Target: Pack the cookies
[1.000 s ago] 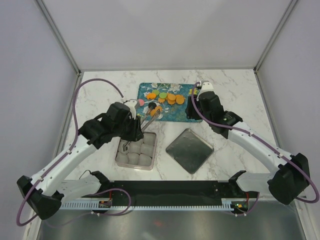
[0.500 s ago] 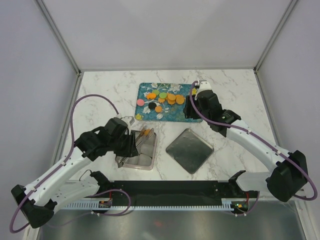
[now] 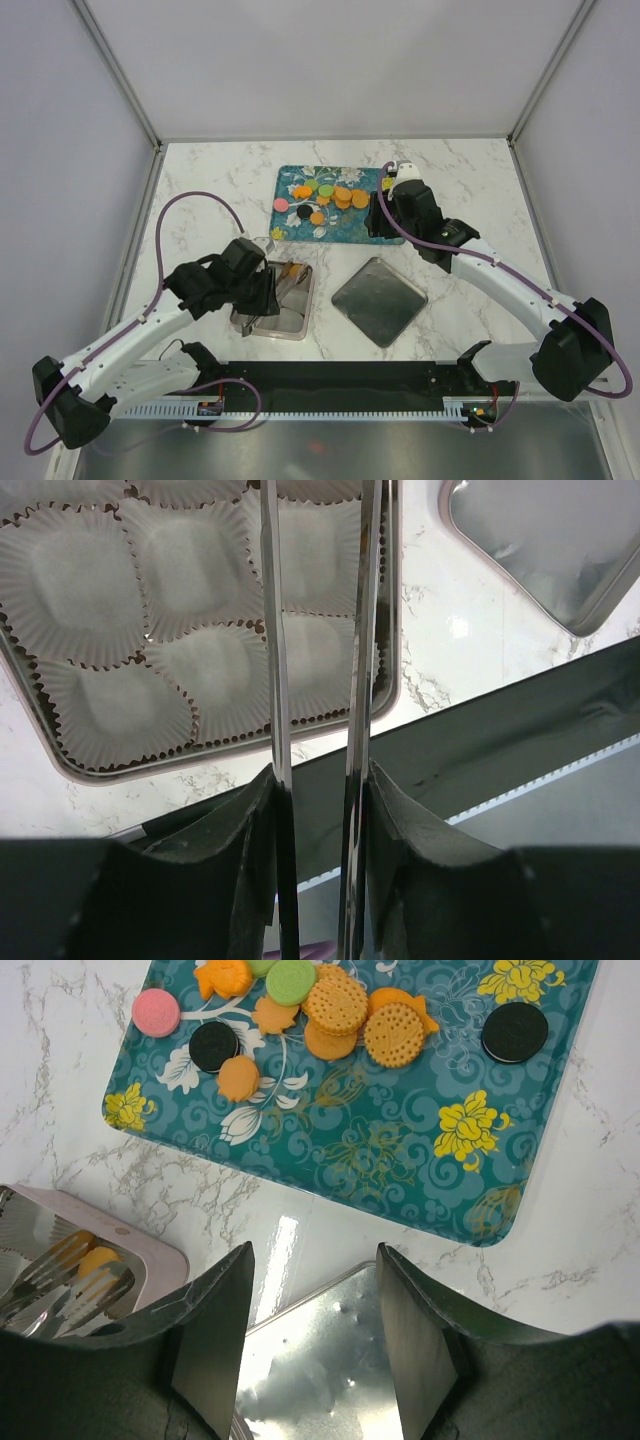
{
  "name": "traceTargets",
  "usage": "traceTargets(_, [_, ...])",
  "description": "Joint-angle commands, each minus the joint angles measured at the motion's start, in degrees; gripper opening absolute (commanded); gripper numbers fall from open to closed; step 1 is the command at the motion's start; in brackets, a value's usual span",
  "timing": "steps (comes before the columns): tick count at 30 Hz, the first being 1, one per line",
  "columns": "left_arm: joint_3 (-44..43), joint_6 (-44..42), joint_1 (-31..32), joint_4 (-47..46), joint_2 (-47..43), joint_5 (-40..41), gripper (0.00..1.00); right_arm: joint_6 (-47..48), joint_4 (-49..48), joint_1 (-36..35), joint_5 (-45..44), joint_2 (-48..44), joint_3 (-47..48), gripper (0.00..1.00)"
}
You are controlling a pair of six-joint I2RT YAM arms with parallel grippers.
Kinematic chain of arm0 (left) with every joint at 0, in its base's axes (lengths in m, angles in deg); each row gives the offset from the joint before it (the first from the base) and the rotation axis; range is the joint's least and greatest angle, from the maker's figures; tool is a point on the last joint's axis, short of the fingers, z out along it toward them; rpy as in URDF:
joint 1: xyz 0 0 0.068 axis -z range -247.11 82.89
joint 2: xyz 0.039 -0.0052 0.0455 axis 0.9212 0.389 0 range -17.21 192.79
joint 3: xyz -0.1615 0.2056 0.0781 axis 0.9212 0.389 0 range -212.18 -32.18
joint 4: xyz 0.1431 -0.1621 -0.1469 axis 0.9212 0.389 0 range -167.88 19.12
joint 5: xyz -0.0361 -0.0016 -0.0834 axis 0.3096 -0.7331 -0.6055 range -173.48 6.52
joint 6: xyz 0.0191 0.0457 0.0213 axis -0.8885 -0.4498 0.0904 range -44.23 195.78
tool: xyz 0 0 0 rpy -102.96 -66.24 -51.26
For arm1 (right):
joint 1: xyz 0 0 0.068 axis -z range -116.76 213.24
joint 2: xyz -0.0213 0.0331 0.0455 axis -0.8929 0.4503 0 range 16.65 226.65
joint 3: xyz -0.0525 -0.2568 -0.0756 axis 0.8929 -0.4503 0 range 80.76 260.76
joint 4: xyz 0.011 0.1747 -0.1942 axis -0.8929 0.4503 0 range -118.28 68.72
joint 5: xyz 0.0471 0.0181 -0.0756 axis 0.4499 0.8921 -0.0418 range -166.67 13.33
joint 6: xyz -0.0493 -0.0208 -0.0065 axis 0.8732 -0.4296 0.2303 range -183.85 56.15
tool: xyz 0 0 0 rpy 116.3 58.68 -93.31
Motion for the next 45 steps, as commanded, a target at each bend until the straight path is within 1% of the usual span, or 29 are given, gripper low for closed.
traceTargets(1, [0.43,1.73,0.46,-3.56,0.29,1.12,0.40,0.25,-1.72,0.12,0.69,0.14,1.16,0.60])
traceTargets(8, [0.52,1.38,0.46,-4.18,0.46,1.30,0.46,0.16,-1.81,0.12,1.04,0.23,0.89,0.60])
traceTargets(14, [0.79,1.12,0.37,-4.09,0.38,1.12,0.48,0.16,-1.98,0.12,1.13,0.14,0.81,0.60])
traceTargets(21, [0.88,0.85,0.37,-4.00,-0.15,0.94,0.49,0.07,-2.07,0.12,1.31,0.23,0.63,0.60])
traceTargets(24, [0.09,0.94,0.37,-3.92,-0.94,0.68,0.46,0.07,-2.07,0.03,1.31,0.31,0.81,0.60])
traceTargets(29, [-4.74,0.68,0.37,-3.39,-1.47,0.24,0.45,0.08,-2.07,0.12,1.66,0.23,1.07,0.60])
traceTargets(33, [-9.05,-0.55,0.28,-3.21,1.77,2.00,0.46,0.25,-2.07,0.03,1.57,0.05,1.16,0.60])
traceTargets(39, [-16.43,-5.29,-0.51,-6.20,14.16,5.25,0.49,0.34,-1.98,0.12,1.39,-0.47,0.72,0.60])
traceTargets(40, [-17.92,-6.61,-1.29,-6.64,15.57,5.08,0.50,0.43,-1.98,0.12,1.57,-0.56,0.72,0.60])
traceTargets(41, [-18.63,-7.14,-1.73,-7.42,18.80,4.81,0.51,0.51,-2.07,0.12,1.48,-0.82,0.54,0.60])
traceTargets(45, [-20.92,-9.78,-5.16,-10.23,24.80,2.88,0.51,0.60,-1.98,0.12,1.22,-1.70,0.19,0.60])
